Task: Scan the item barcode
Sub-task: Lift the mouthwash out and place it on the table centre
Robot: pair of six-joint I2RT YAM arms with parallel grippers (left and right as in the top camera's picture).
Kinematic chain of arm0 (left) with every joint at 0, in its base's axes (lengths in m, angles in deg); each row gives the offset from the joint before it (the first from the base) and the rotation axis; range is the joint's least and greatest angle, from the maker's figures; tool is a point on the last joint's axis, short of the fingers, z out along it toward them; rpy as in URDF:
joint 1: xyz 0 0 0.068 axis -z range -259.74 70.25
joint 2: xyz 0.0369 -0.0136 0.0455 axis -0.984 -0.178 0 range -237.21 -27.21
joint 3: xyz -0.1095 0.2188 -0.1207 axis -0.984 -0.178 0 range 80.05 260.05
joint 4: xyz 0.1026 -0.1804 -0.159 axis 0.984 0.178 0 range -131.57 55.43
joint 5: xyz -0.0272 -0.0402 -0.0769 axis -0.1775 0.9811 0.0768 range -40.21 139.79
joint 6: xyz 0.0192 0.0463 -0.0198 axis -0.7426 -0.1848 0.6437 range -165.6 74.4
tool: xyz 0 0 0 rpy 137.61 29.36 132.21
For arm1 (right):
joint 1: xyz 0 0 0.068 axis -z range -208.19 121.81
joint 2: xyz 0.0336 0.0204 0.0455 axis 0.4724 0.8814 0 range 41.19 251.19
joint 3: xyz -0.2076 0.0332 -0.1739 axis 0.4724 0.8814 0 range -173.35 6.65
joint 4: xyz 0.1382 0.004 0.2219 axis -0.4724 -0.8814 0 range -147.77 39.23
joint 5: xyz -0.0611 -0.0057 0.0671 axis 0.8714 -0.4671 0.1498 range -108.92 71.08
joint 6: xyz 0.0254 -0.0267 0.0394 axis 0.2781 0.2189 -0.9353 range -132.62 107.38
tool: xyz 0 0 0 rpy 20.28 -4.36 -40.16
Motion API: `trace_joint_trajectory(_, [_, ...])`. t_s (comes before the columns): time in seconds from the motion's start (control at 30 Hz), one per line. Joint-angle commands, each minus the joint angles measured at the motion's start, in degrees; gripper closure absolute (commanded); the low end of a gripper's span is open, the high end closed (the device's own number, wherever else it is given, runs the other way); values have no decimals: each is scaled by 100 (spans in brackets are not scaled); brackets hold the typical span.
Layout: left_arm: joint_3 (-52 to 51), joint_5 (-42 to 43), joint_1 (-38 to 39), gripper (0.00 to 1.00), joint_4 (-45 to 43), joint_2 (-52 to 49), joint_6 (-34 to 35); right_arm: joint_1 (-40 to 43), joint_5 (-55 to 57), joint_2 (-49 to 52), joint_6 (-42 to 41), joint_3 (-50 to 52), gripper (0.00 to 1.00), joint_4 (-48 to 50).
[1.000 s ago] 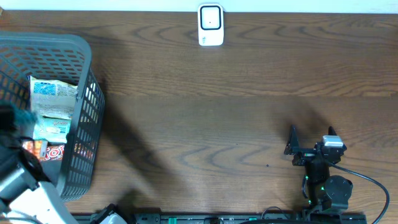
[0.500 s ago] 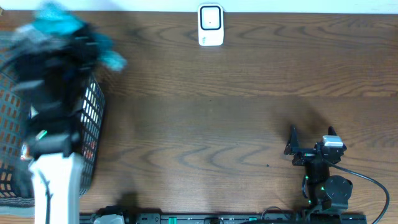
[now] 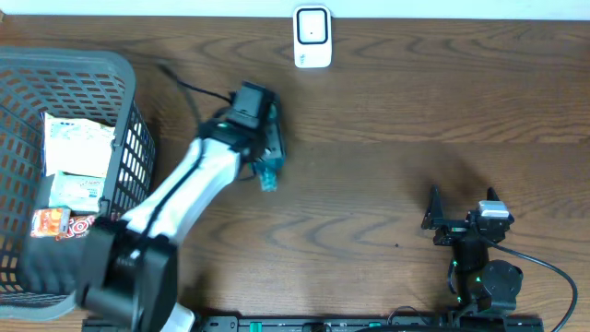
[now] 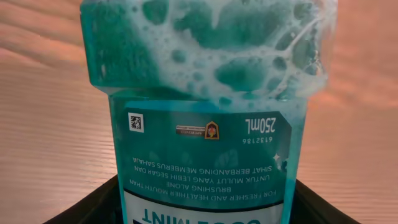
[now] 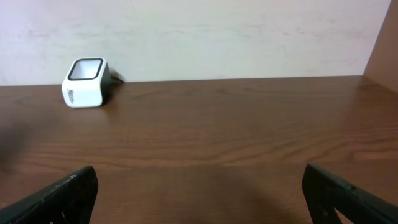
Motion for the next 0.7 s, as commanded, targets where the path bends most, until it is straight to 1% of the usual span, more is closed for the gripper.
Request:
trace_joint_trajectory(0.0, [107,-208,310,70,-190,-385,-214,-24,4,-22,-55,9,1,-20])
trace_joint_trajectory(0.13, [107,-212,481,70,-365,-780,-208,-24,4,-22,-55,9,1,-20])
trace_joint_trajectory(0.4, [107,-210,505,69,-391,-1440,-201,-24,4,-22,-55,9,1,-20])
trace_joint_trajectory(0.47, [107,-210,522,64,-385,-1497,-201,-24,4,-22,-55,9,1,-20])
trace_joint_trajectory(0.53, [107,-210,551,55,-369,-1493,-205,-24,4,-22,-55,9,1,-20])
trace_joint_trajectory(0.6, [109,-210,568,32,-365,-1436,-208,-24,4,-22,-55,9,1,-20])
trace_joint_trajectory(0.67, [157,-212,568,16,-262,-1327,-208,-24,4,-22,-55,9,1,-20])
